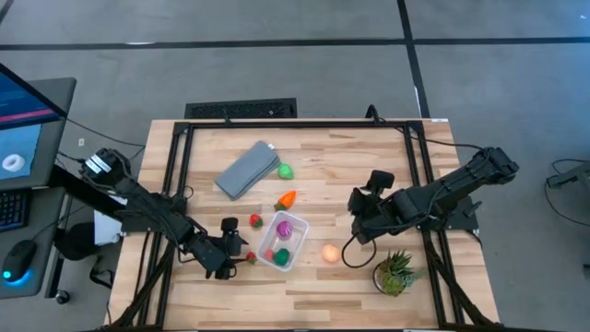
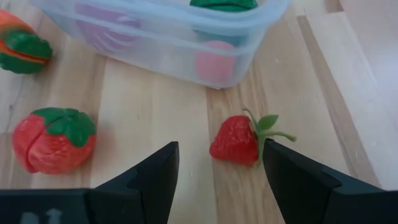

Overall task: Pick and placing Produce into tupperware
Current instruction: Put the bottom red strawberry into the transparent bin

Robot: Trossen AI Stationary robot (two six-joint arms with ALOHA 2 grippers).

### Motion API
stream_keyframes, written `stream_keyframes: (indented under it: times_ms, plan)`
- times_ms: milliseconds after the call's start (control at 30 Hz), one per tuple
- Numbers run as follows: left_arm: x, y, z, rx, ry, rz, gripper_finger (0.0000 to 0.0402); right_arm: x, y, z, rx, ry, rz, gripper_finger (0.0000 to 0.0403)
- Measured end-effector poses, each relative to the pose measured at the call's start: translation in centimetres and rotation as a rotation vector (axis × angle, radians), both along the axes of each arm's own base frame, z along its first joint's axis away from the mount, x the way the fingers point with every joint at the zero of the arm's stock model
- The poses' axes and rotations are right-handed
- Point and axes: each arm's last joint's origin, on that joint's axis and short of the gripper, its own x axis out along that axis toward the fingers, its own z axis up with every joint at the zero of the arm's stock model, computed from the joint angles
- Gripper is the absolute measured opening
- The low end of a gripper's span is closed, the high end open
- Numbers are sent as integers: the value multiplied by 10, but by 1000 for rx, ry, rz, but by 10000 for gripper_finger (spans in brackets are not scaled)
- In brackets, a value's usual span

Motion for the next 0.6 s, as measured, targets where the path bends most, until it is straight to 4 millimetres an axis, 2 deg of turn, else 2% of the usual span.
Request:
stream_keyframes:
  times_ms: [333, 600]
  plan:
    - [1, -1, 2, -10, -4, -5, 283, 0, 0, 0, 0, 1, 1, 324]
    - [6, -2, 5, -33, -37, -40, 293, 1, 0, 0, 3, -6, 2, 324]
